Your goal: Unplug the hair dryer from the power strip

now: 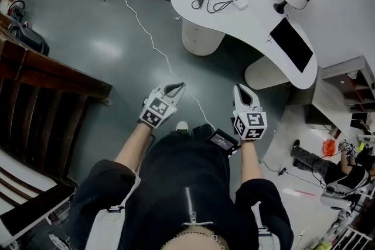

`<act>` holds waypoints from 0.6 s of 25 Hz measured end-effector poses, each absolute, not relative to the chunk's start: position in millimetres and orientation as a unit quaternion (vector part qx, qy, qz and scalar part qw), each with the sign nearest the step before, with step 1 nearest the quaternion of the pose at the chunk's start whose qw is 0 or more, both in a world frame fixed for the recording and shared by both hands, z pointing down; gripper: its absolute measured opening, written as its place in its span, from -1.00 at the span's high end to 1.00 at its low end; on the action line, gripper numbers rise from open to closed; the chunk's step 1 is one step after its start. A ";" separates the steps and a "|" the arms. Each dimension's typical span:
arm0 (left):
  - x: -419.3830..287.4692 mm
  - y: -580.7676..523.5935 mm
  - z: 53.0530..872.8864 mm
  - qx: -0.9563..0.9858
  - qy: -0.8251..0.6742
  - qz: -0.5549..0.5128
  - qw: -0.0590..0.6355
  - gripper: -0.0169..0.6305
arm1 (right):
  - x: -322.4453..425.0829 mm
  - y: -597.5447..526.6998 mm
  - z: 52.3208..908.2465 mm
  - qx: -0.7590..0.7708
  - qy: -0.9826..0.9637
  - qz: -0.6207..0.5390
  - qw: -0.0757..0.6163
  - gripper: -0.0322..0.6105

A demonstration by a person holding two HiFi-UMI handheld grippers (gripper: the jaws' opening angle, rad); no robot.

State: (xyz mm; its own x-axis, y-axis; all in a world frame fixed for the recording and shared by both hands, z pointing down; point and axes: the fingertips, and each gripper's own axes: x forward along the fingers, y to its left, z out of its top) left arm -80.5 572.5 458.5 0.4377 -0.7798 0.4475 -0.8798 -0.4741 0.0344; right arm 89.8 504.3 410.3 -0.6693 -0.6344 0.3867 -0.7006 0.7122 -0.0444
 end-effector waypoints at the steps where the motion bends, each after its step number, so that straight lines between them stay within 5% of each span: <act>1: -82.3 570.5 458.9 0.838 -0.494 0.190 0.133 0.88 | 87.7 502.1 410.3 0.368 -0.908 0.096 0.174 0.88; 15: -90.9 517.8 466.8 0.837 -0.494 0.191 0.137 0.88 | 80.7 451.6 422.0 0.369 -0.908 0.107 0.168 0.88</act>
State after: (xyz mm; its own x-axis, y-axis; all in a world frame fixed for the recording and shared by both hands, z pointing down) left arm -90.9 517.8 466.8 0.4389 -0.7745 0.4557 -0.8793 -0.4747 0.0401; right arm 80.7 451.6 422.0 -0.6713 -0.6336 0.3845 -0.7057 0.7050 -0.0703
